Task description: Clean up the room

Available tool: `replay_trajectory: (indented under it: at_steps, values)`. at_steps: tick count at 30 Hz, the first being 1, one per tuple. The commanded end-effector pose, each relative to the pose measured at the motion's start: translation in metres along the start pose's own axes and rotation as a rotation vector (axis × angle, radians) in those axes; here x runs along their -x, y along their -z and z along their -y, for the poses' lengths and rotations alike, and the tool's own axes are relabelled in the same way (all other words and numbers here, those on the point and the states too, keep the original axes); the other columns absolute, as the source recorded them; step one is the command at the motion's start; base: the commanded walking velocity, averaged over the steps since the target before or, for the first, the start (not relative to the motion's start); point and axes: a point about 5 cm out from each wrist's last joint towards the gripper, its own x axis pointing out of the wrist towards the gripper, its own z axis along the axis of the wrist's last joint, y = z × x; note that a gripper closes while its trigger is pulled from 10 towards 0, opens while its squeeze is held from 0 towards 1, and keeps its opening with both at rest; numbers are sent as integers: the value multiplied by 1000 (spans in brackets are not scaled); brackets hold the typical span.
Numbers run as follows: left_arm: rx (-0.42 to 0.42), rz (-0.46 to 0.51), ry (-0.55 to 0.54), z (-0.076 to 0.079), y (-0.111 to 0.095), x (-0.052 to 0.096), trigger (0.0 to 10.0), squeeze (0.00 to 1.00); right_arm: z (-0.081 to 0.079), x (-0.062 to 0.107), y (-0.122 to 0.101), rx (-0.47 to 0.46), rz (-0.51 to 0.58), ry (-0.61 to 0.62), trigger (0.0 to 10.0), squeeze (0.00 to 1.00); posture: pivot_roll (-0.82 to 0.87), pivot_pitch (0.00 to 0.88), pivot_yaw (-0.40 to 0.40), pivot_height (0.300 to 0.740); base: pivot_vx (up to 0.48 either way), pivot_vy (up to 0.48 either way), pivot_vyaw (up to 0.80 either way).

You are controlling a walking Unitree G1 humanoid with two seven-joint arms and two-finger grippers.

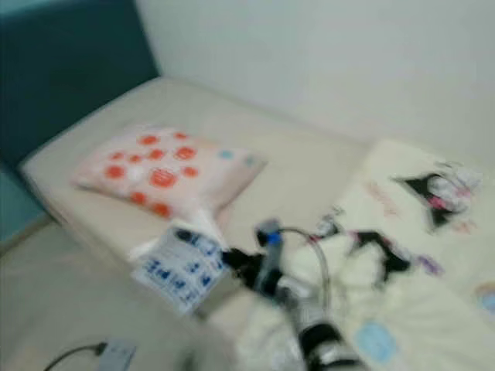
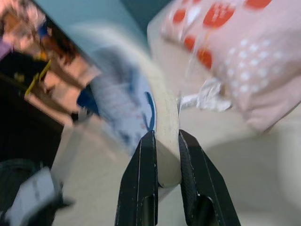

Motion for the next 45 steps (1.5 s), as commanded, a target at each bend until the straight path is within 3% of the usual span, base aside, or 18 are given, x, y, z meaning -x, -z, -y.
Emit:
replay_trajectory:
  at_steps: [1,9,16,20,25,32,45]
  values:
    - [2,-92,3,0,30,5,10000,0,-13,-9,0,1,0,-78,10000,0,-34,114,6,740,345,0,800]
    - [14,-98,1,-1,32,6,10000,0,-9,-8,3,-45,-7,-36,10000,0,-34,118,8,740,0,0,492]
    - [-2,-110,5,0,34,6,10000,0,20,3,-17,-100,107,217,10000,0,-35,120,6,740,0,0,0]
    - [-1,-110,6,0,34,6,10000,0,22,4,-18,-109,118,233,10000,0,-35,120,6,740,0,0,0]
    - [-3,-106,25,2,35,6,10000,0,42,16,-34,-143,192,386,10000,0,-33,121,5,740,0,0,0]
    - [-26,-111,58,4,35,6,10000,0,40,13,-34,-137,190,390,10000,0,-33,128,5,740,0,-261,0]
    - [19,-104,26,3,35,6,10000,0,39,11,-32,-135,182,389,10000,0,-33,124,1,740,0,-131,0]
